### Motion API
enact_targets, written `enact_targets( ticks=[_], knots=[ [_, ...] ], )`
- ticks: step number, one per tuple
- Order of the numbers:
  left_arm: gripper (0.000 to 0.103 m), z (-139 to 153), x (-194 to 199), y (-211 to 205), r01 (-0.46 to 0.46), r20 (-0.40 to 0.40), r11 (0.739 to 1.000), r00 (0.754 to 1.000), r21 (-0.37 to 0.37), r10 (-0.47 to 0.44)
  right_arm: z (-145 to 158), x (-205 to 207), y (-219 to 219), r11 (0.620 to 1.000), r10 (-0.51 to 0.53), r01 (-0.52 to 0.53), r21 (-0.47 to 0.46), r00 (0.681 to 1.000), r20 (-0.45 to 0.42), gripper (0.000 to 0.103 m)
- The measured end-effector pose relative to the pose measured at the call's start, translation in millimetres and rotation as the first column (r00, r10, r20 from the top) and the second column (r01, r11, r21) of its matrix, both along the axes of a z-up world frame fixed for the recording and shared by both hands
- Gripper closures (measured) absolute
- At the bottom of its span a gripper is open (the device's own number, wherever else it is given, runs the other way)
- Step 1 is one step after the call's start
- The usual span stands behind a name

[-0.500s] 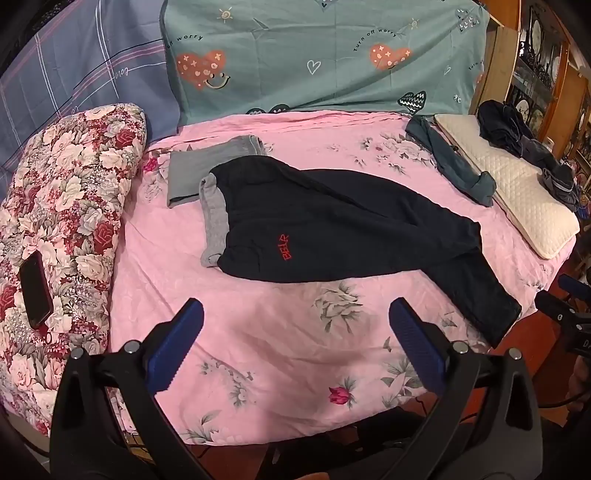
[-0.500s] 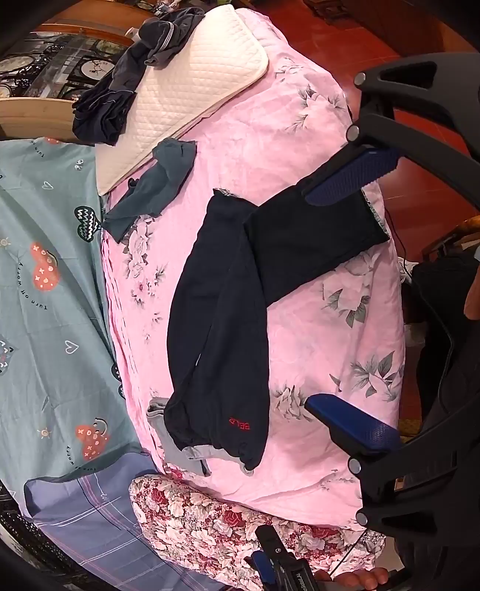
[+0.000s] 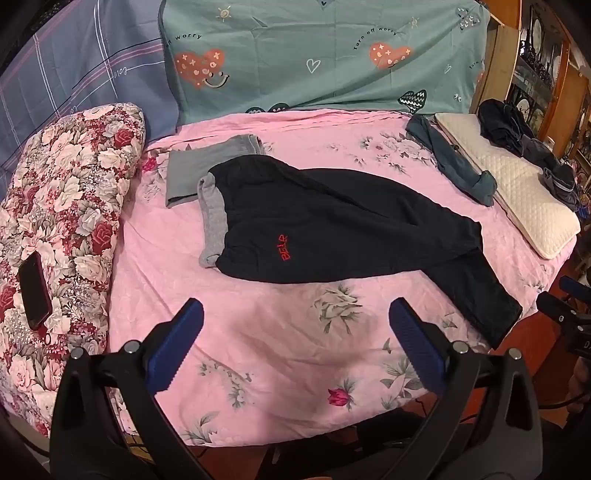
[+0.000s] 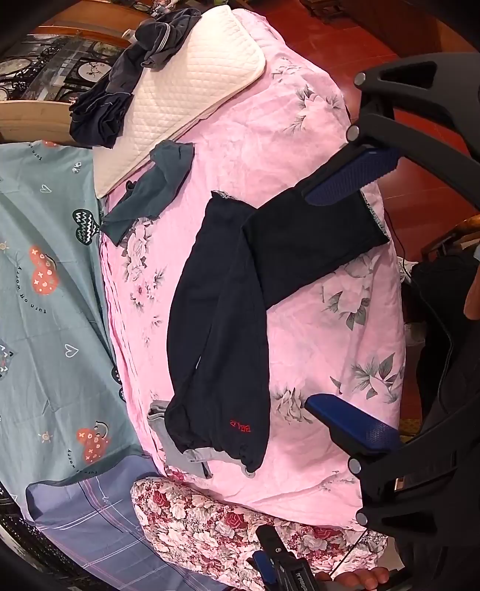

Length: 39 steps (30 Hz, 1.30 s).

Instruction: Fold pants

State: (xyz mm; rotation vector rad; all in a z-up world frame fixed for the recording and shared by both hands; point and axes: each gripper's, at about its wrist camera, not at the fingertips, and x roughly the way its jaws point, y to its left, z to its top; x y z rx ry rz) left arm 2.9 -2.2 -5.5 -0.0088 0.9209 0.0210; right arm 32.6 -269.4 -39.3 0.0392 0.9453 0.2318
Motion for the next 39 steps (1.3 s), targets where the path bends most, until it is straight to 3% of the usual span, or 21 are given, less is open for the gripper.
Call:
enact_targets(
  ticks=[39],
  knots=[
    [0.002,1.7,4.7,6.2,-0.002,-0.001,1.0,1.0,-0.001,0.002,-0.8,3.2,0.6,1.0,0.009,-0.009,-0.006,1.0,-0.007,0.001]
  ],
)
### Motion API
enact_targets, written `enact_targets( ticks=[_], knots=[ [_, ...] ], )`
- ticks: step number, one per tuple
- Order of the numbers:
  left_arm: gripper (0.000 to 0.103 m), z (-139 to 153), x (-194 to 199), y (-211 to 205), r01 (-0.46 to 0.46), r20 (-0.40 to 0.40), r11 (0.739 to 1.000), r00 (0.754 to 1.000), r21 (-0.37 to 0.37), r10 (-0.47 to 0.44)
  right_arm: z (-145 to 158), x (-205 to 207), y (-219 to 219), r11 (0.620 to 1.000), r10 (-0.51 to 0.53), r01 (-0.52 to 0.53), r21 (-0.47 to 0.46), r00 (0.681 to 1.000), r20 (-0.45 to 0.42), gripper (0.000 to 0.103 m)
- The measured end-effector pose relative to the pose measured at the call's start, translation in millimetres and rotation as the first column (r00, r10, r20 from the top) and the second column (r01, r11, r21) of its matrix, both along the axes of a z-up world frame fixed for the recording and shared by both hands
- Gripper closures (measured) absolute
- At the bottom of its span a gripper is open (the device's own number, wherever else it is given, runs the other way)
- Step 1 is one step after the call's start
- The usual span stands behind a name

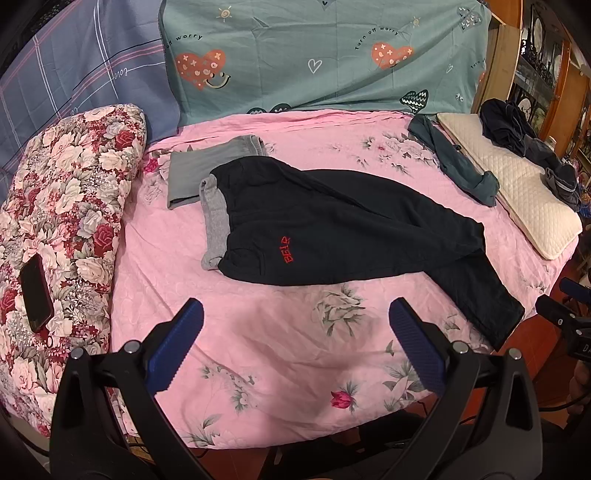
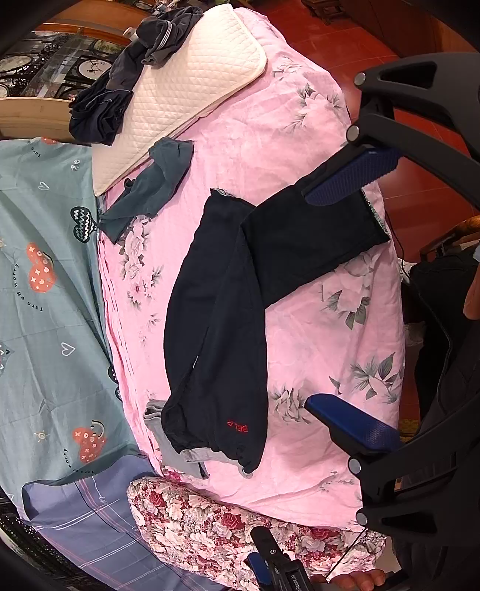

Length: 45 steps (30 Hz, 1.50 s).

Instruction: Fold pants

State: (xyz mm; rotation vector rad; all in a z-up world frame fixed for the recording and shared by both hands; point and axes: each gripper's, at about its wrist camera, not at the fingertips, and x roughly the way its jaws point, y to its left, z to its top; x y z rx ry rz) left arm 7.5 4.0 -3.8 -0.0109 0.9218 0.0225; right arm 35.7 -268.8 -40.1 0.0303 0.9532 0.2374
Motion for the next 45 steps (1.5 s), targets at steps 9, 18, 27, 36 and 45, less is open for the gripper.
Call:
enact_targets(
  ticks=[9,18,27,36,45],
  knots=[
    [0.002,-3.7,2.2,-1.2,0.003,-0.009,1.0,1.0,0.003,-0.003,-2.0,1.7,0.8,1.0,-0.002,0.002,-0.001,1.0,-0.009,0.001],
    [0.002,-6.9,7.5,-2.9,0.006,-0.021,1.0,1.0,-0.001,-0.006,-4.4,4.7,0.6,1.0,-0.005,0.005,-0.003,1.0,-0.019,0.001],
    [0.002,-8.0,9.7,-5.1,0.006,-0.025,1.0,1.0,0.0,-0.006,-5.4,7.6,2.6,1.0,-0.001,0.001,-0.004,1.0,-0.021,0.001],
    [0.002,-10.3,13.5,-5.9,0.011,-0.031,1.0,0.999,-0.002,-0.011,-6.5,8.7,3.8,1.0,-0.005,0.005,-0.006,1.0,-0.025,0.001],
    [0.002,-41.3,38.2,22.9,-0.042,-0.021,0.999,0.999,0.026,0.043,-14.2,15.0,-11.2,0.999,-0.045,0.044,-0.014,0.998,-0.048,0.001]
  ],
)
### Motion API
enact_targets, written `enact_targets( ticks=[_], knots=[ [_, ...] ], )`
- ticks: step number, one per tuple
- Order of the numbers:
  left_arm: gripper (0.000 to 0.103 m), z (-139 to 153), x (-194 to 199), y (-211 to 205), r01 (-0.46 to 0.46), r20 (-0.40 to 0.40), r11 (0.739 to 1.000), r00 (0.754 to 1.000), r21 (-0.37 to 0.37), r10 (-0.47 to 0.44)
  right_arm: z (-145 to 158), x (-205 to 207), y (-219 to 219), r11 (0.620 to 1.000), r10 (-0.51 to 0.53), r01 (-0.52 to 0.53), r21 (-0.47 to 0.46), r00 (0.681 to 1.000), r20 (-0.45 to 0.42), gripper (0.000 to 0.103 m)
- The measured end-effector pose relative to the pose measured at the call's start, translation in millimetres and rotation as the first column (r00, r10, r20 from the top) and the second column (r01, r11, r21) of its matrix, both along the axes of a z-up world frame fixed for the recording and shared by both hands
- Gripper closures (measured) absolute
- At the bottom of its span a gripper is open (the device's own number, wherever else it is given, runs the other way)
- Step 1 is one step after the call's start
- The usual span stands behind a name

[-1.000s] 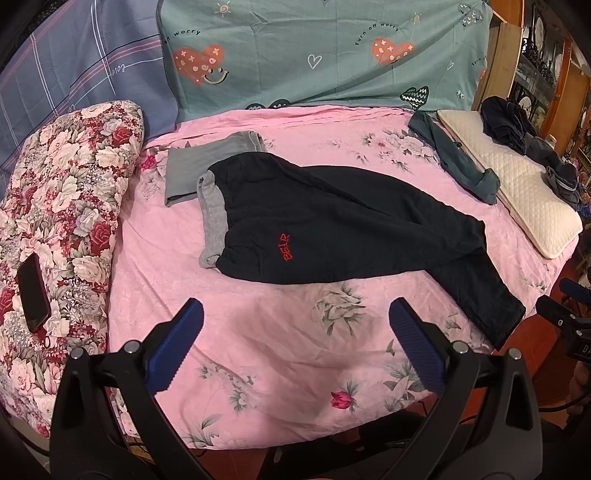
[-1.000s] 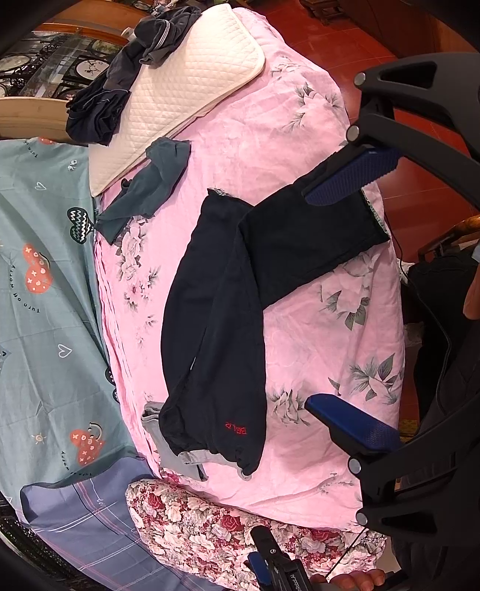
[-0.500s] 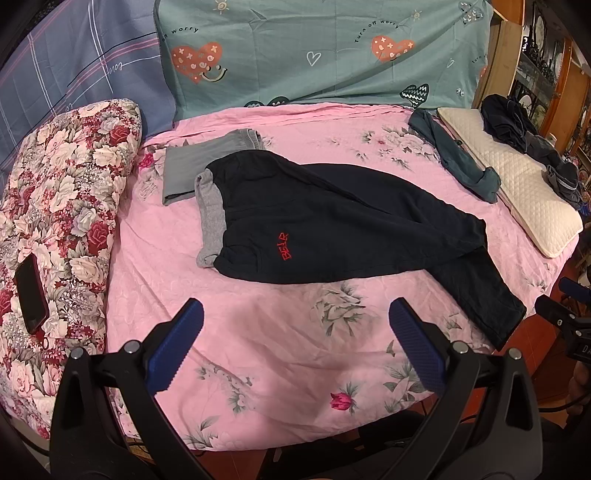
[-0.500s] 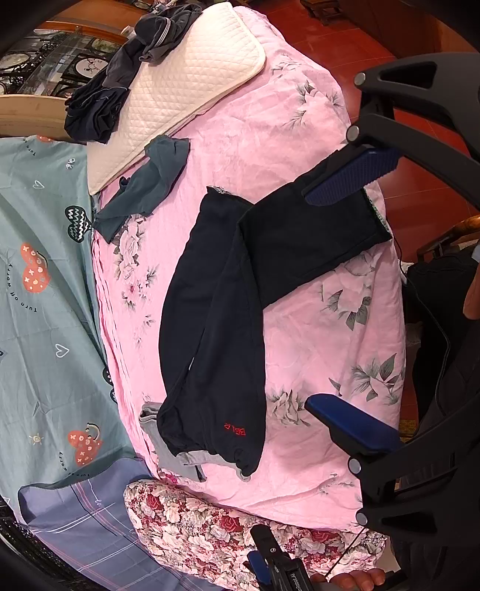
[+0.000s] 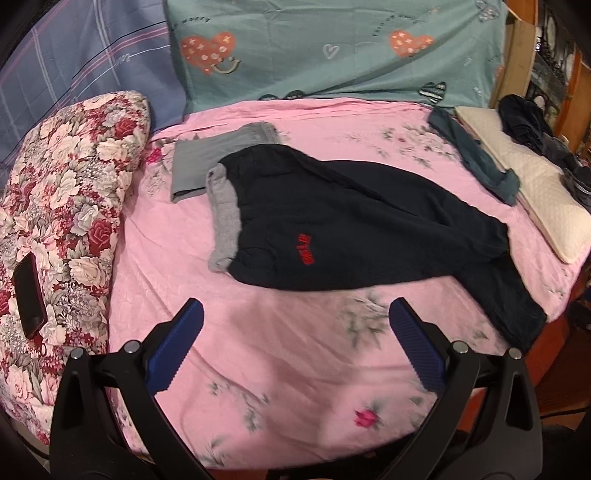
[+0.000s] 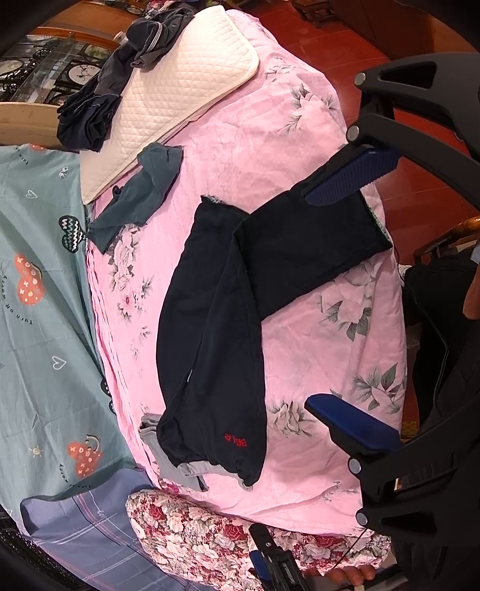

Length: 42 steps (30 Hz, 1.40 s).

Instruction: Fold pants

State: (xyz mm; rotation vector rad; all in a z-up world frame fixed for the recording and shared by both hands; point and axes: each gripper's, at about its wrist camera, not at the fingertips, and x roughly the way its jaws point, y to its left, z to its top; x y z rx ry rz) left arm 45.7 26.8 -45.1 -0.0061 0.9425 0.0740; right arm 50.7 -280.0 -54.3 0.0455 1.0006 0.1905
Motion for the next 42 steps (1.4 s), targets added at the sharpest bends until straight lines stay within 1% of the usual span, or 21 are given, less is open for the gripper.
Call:
enact_targets(
  ticks=[3,5,8,11,13,15,17,21,24,25,27,28,29,30,32,33,34,36,39,40,42],
  knots=[
    [0.002,-32.1,21.5,30.1,-0.019,0.001,0.999,1.0,-0.038,0.019,-4.8,1.4,-9.8,1.0,-0.024,0.024,-0.004,0.999,-0.029,0.001],
    [0.002,-59.5,39.8,49.4,-0.026,-0.012,0.998,1.0,-0.066,0.025,-8.8,2.5,-14.3,0.999,-0.035,0.034,-0.015,0.998,-0.05,0.001],
    [0.002,-89.0,66.8,65.9,0.013,-0.041,0.993,0.999,-0.118,-0.017,-14.8,6.5,-17.2,0.999,-0.045,0.042,-0.034,0.996,-0.078,0.001],
    [0.002,-106.3,88.8,78.4,-0.007,-0.054,0.992,0.999,-0.124,0.001,-17.8,14.1,-17.2,0.998,-0.048,0.044,-0.043,0.994,-0.096,0.001],
    [0.002,-116.4,100.5,89.3,-0.063,-0.08,0.992,0.995,-0.111,0.054,-18.7,21.1,-16.2,0.998,-0.049,0.045,-0.044,0.994,-0.1,0.001],
    [0.002,-127.6,108.2,103.6,-0.143,-0.121,0.983,0.984,-0.111,0.13,-19.2,28.3,-15.1,0.998,-0.048,0.044,-0.04,0.994,-0.1,0.001],
    [0.002,-138.9,112.8,114.2,-0.202,-0.161,0.971,0.97,-0.127,0.181,-21.4,37.4,-13.9,0.998,-0.047,0.044,-0.033,0.994,-0.099,0.001],
    [0.002,-158.5,121.7,123.0,-0.257,-0.247,0.949,0.946,-0.184,0.209,-29.4,58.0,-14.0,0.998,-0.052,0.049,-0.029,0.993,-0.105,0.001],
    [0.002,-164.5,129.6,118.3,-0.267,-0.262,0.95,0.94,-0.163,0.219,-32.7,69.5,-16.3,0.999,-0.051,0.049,-0.015,0.992,-0.114,0.001],
    [0.006,-164.6,131.0,116.6,-0.266,-0.259,0.952,0.94,-0.155,0.22,-33.4,74.0,-18.0,0.998,-0.056,0.055,-0.014,0.992,-0.116,0.001],
    [0.02,-162.3,135.1,110.7,-0.243,-0.251,0.958,0.947,-0.154,0.2,-33.2,80.1,-21.2,0.998,-0.06,0.059,-0.012,0.992,-0.11,0.001],
    [0.032,-160.6,137.4,107.3,-0.233,-0.246,0.962,0.95,-0.143,0.194,-32.9,82.1,-22.8,0.998,-0.064,0.062,-0.015,0.993,-0.103,0.001],
    [0.039,-159.4,140.0,105.2,-0.233,-0.246,0.964,0.949,-0.131,0.196,-33.0,83.7,-23.8,0.998,-0.065,0.063,-0.02,0.993,-0.099,0.001],
    [0.042,-159.0,141.7,103.9,-0.239,-0.249,0.963,0.947,-0.121,0.204,-33.2,86.7,-26.1,0.998,-0.066,0.064,-0.027,0.993,-0.093,0.001],
    [0.061,-157.1,142.1,103.0,-0.251,-0.236,0.96,0.947,-0.121,0.218,-35.1,90.7,-30.6,0.997,-0.067,0.065,-0.032,0.994,-0.086,0.005],
    [0.066,-156.3,143.0,104.0,-0.244,-0.225,0.96,0.952,-0.139,0.209,-37.5,94.7,-34.7,0.997,-0.073,0.071,-0.033,0.993,-0.091,0.009],
    [0.068,-154.3,141.2,104.6,-0.239,-0.217,0.958,0.955,-0.161,0.201,-39.4,97.0,-38.0,0.997,-0.074,0.072,-0.025,0.993,-0.092,0.012],
    [0.069,-147.8,134.1,104.2,-0.236,-0.178,0.957,0.962,-0.168,0.206,-44.6,106.3,-47.1,0.997,-0.077,0.077,0.002,0.992,-0.097,0.018],
    [0.07,-129.3,116.7,106.1,-0.239,-0.103,0.954,0.969,-0.182,0.224,-55.1,131.8,-67.8,0.992,-0.117,0.122,0.041,0.988,-0.101,0.018],
    [0.07,-119.8,108.8,108.9,-0.248,-0.076,0.951,0.968,-0.185,0.238,-60.9,144.6,-74.6,0.989,-0.129,0.136,0.058,0.985,-0.111,0.018],
    [0.07,-104.4,96.5,116.2,-0.277,-0.043,0.945,0.961,-0.175,0.274,-71.6,165.2,-80.7,0.988,-0.134,0.142,0.058,0.984,-0.117,0.018]
  ],
)
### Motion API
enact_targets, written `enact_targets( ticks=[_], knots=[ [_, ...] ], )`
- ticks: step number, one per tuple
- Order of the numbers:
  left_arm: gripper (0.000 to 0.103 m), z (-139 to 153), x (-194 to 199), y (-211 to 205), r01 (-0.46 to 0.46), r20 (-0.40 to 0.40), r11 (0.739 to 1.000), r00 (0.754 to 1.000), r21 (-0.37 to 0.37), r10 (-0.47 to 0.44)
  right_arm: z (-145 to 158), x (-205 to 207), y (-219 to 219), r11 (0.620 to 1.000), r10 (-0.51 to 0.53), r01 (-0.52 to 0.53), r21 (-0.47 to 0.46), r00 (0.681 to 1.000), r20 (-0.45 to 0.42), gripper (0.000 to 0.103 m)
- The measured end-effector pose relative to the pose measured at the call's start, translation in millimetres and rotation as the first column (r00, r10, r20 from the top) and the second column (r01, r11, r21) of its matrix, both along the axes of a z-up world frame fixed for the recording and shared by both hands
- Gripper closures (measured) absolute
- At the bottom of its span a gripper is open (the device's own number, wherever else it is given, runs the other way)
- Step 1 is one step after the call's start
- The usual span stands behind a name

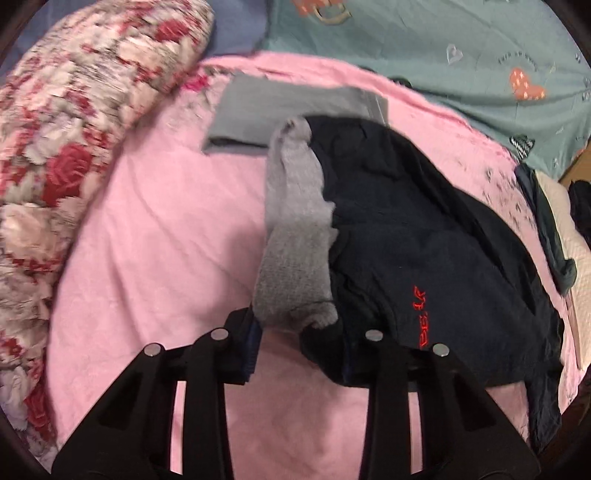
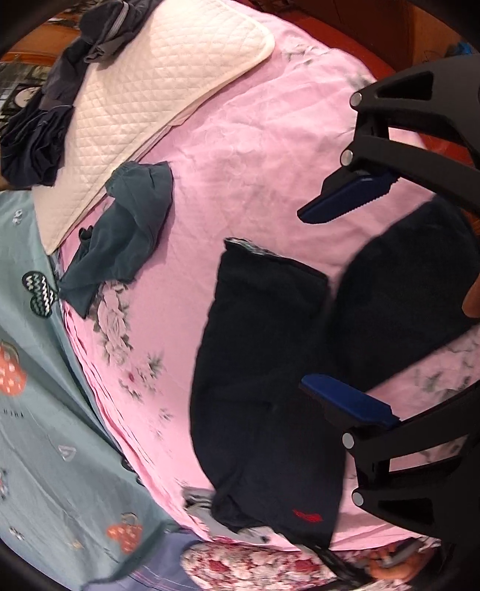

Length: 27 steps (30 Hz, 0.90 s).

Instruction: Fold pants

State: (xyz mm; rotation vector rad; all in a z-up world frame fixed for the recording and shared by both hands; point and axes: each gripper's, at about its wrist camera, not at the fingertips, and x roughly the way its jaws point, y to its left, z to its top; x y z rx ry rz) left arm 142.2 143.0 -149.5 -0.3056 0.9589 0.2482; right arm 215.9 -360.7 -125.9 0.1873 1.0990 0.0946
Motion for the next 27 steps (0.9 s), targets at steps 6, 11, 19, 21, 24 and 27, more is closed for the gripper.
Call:
enact_targets(
  ticks=[6,11,19,21,24,27],
  knots=[
    [0.069,11.7,-45.6,23.4,-0.103,-0.019,0.992,0.994,0.071,0.105,-52.2,53.0,1.6,0.996,0.042,-0.033,0.084,0.993,-0.106,0.018],
    [0.068,-28.2,-73.7,33.5,-0.171,-0.125,0.983,0.976,0.066,0.178,-60.0,58.7,14.0,0.991,0.097,-0.084,0.102,0.986,-0.135,0.018],
    [0.034,-0.2,-66.0,17.4,-0.169,-0.094,0.947,0.975,0.273,0.201,-30.2,3.7,63.8,0.724,0.669,-0.652,-0.226,0.743,0.0,0.034],
    [0.033,5.6,-69.0,23.6,-0.198,-0.09,0.932,0.968,0.303,0.235,-42.2,3.9,63.9,0.645,0.733,-0.714,-0.273,0.679,-0.045,0.038],
    [0.033,15.8,-79.4,25.6,-0.263,-0.099,0.903,0.945,0.338,0.313,-69.0,11.9,62.0,0.523,0.798,-0.774,-0.356,0.592,-0.114,0.046],
    [0.033,23.2,-89.0,24.4,-0.318,-0.106,0.893,0.924,0.319,0.367,-83.4,14.1,61.7,0.41,0.864,-0.848,-0.336,0.48,-0.156,0.078]
  ],
)
